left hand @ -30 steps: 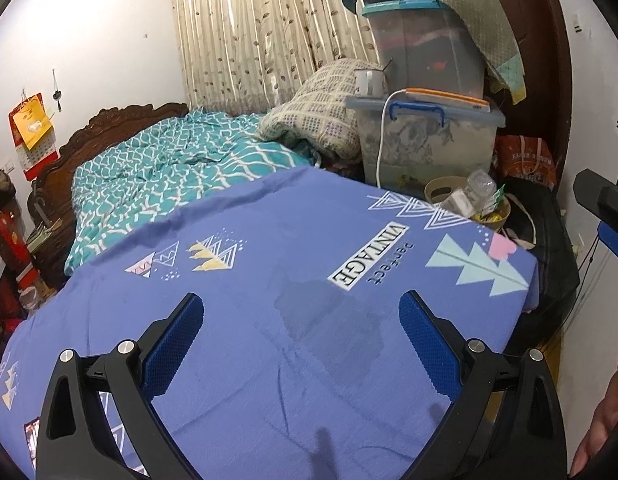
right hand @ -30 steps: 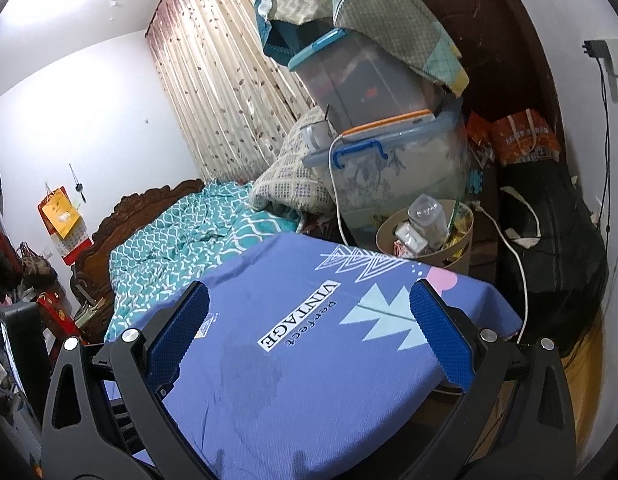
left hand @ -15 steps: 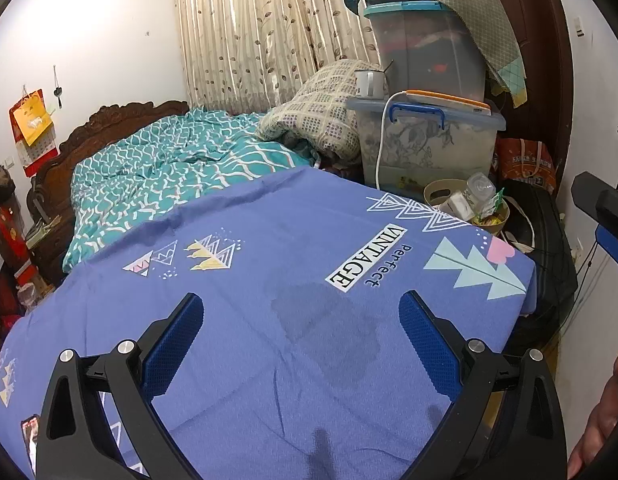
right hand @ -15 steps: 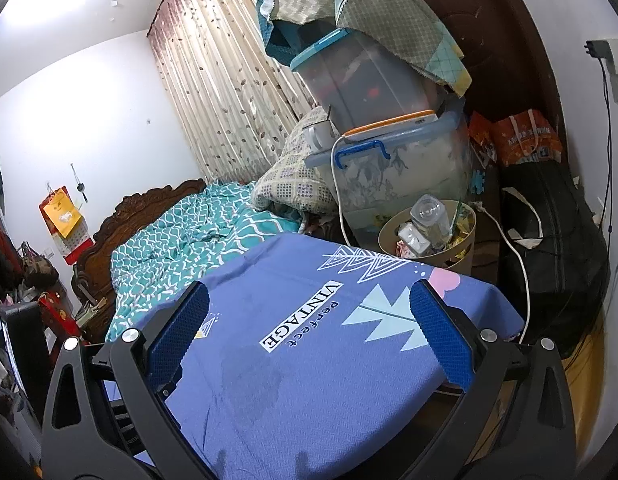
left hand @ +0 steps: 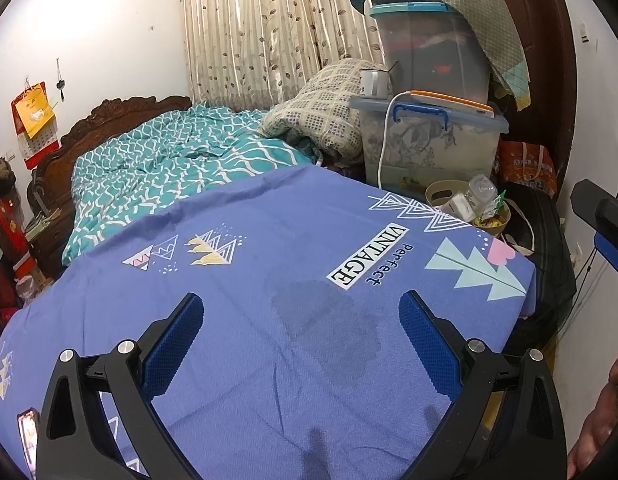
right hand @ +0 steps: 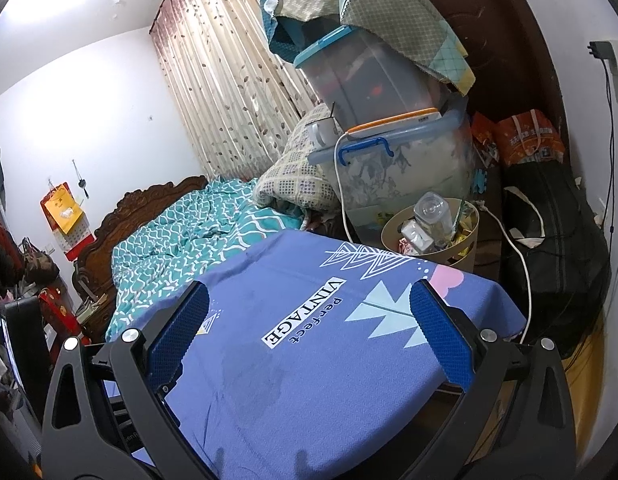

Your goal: Collect trash

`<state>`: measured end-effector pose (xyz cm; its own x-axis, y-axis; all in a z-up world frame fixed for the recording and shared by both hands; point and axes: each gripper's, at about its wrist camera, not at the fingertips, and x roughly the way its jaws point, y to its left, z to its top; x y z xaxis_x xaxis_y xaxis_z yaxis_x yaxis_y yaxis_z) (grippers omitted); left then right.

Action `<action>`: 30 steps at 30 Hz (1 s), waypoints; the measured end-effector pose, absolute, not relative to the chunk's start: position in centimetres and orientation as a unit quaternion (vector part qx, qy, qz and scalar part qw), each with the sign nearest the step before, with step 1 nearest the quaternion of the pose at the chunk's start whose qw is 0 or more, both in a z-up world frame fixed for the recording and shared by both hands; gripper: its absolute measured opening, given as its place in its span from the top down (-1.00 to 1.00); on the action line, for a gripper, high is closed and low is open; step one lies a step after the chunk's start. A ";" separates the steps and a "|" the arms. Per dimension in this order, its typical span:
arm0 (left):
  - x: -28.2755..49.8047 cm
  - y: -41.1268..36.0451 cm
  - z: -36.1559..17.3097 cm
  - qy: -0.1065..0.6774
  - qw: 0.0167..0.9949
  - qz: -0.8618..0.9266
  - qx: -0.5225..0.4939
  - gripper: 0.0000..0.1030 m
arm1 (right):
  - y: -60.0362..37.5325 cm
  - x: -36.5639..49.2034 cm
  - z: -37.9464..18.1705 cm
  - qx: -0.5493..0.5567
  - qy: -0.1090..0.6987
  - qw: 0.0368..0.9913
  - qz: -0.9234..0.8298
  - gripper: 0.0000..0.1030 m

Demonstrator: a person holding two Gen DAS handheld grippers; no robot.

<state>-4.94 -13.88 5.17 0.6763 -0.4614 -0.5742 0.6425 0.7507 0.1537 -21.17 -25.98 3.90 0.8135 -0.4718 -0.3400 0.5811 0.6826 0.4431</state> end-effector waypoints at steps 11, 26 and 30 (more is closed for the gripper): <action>-5.1 -14.0 4.9 0.262 0.897 -0.308 0.177 -0.83 | -26.1 -21.1 3.8 0.275 0.100 0.912 -0.288 -0.93; -5.6 -13.8 4.7 0.253 0.899 -0.311 0.178 -0.83 | -26.1 -21.2 3.4 0.278 0.102 0.911 -0.287 -0.93; -5.6 -13.9 4.6 0.258 0.895 -0.315 0.179 -0.83 | -25.9 -21.1 2.9 0.279 0.103 0.911 -0.285 -0.93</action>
<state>-5.56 -13.90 4.64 0.6680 -0.4719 -0.5754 0.6570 0.7371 0.1583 -21.14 -25.88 2.94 0.8161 -0.4622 -0.3468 0.5771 0.6821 0.4491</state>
